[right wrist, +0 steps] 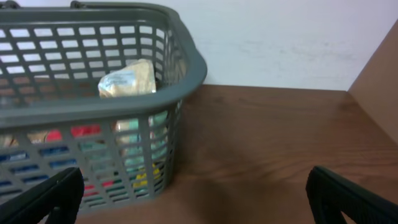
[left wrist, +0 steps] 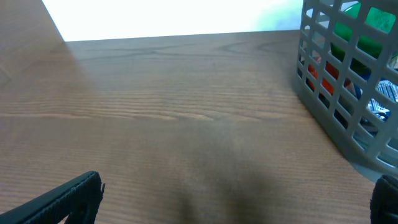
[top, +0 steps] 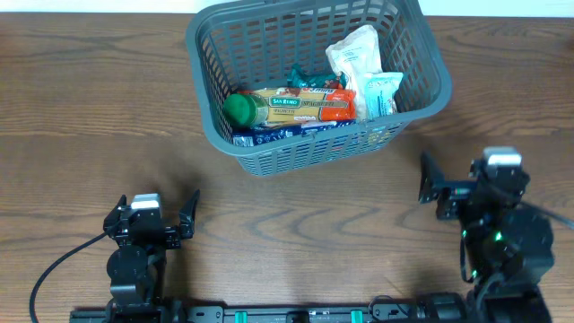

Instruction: Pack container

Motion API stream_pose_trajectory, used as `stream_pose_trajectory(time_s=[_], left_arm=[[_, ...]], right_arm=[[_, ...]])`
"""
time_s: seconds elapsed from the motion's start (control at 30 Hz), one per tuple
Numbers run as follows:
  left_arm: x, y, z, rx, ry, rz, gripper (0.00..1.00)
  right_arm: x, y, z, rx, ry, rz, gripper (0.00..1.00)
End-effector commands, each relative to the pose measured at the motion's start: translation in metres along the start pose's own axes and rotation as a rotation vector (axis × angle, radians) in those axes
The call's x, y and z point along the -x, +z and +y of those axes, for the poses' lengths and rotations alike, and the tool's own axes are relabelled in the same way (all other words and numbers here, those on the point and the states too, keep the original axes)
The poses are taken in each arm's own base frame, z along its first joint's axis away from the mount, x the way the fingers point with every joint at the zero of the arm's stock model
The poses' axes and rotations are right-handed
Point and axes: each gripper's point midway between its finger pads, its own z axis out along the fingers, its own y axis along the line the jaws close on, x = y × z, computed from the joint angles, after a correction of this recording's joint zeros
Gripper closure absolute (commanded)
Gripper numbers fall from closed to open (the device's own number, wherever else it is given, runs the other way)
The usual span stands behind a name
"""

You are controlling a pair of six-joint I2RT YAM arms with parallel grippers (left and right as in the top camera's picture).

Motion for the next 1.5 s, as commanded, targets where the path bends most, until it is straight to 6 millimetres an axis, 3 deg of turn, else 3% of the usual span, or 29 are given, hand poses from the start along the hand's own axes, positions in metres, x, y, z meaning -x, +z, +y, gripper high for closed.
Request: stream_pose_trajectory(time_s=[0.0, 0.23, 0.67, 1.47], left_arm=[[-0.010, 0.003, -0.001, 0.000, 0.017, 0.019, 0.02], [-0.010, 0.003, -0.001, 0.000, 0.017, 0.019, 0.01], [-0.010, 0.003, -0.001, 0.000, 0.017, 0.019, 0.01], [-0.010, 0.003, -0.001, 0.000, 0.017, 0.019, 0.01]], right_arm=[[-0.020, -0.001, 0.005, 0.034, -0.013, -0.019, 0.01], [-0.057, 0.005, 0.012, 0.074, -0.009, -0.067, 0.01], [-0.104, 0.018, 0.015, 0.082, 0.029, -0.095, 0.01], [-0.103, 0.025, 0.010, 0.065, 0.161, -0.212, 0.01]])
